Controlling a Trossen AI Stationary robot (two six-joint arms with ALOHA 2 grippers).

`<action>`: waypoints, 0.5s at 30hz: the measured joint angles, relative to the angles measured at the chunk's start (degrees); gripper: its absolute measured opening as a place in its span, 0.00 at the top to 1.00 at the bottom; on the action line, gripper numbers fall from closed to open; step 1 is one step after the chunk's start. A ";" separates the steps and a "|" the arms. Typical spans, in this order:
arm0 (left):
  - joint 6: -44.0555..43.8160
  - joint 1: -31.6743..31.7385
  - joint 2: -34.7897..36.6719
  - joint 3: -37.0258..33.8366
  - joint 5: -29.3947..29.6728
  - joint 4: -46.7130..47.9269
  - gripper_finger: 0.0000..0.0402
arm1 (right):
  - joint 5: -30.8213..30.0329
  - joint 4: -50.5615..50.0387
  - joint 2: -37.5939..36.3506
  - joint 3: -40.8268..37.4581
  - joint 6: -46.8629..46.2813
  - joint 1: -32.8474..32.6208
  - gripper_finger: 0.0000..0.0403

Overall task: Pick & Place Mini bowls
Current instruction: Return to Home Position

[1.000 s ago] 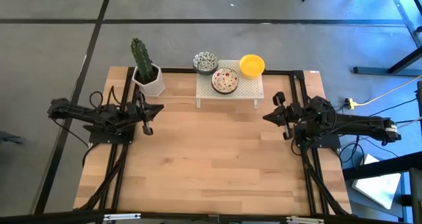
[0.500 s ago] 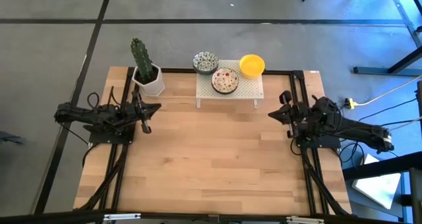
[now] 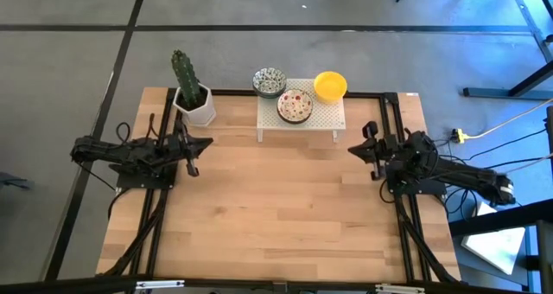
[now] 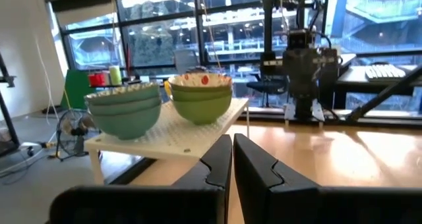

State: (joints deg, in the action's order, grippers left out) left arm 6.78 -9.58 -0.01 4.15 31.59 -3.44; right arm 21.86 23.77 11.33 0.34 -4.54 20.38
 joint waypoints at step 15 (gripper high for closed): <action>-1.13 0.78 0.02 -3.66 0.26 -1.93 0.98 | 3.85 -2.68 0.00 0.02 -2.73 3.44 0.98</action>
State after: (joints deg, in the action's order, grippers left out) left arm 5.65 -8.80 0.01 0.49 31.86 -5.37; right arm 25.71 21.09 11.33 0.36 -7.27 23.81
